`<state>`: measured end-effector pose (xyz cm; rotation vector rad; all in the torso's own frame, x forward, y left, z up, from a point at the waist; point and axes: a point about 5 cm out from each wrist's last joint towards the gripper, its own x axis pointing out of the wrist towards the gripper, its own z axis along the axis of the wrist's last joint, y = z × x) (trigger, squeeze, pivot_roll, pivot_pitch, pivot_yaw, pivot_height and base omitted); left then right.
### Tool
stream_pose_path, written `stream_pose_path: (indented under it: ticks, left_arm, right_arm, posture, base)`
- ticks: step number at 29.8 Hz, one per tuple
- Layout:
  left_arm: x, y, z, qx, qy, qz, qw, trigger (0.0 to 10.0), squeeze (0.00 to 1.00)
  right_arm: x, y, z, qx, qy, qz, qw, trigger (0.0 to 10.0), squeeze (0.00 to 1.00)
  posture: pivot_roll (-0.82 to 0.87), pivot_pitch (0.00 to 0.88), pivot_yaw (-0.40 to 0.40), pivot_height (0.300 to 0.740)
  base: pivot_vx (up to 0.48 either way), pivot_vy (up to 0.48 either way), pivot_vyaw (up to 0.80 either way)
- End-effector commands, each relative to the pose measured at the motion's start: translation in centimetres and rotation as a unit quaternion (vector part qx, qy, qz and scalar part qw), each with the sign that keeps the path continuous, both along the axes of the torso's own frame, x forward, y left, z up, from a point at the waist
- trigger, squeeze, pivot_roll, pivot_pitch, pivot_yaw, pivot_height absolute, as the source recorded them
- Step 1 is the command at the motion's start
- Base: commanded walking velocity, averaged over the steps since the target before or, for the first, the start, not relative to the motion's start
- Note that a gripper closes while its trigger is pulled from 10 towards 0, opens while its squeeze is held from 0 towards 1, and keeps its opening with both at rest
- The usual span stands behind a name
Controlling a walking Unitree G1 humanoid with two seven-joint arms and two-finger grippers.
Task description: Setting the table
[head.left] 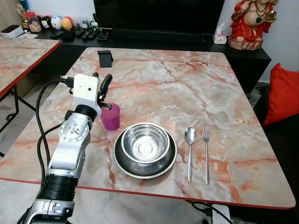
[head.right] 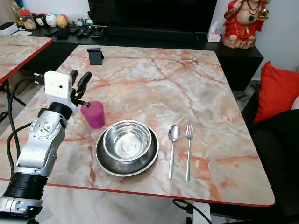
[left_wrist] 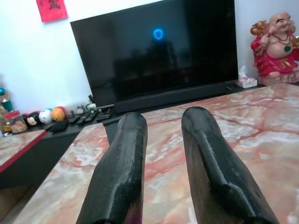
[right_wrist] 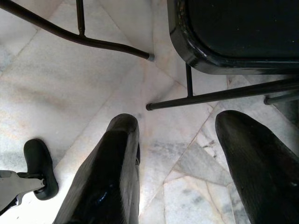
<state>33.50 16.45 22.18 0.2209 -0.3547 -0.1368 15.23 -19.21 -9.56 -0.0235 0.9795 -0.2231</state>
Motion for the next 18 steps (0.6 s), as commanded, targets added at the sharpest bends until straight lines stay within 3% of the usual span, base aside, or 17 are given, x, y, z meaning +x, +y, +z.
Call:
stream_pose_path:
  ticks: [1, 11, 18]
  left_arm:
    - [0.09, 0.10, 0.39, -0.008, -0.009, 0.003, 1.000, 10.0, 0.00]
    - [0.28, 0.32, 0.91, -0.015, -0.019, 0.012, 1.000, 10.0, 0.00]
    - [0.43, 0.27, 1.15, -0.015, -0.025, 0.012, 0.999, 10.0, 0.00]
  right_arm:
    - [-0.32, 0.09, -0.15, 0.002, 0.005, -0.006, 1.000, 10.0, 0.00]
    - [0.13, 1.00, -0.07, 0.006, 0.000, -0.005, 1.000, 10.0, 0.00]
    - [-0.49, 0.59, -0.25, 0.006, 0.004, -0.007, 1.000, 10.0, 0.00]
  posture:
    - [0.04, 0.000, -0.010, 0.740]
    - [0.04, 0.000, -0.003, 0.740]
    - [0.04, 0.000, 0.001, 0.740]
  base:
    - [0.000, 0.000, 0.00]
    - [0.000, 0.000, 0.00]
    - [0.000, 0.000, 0.00]
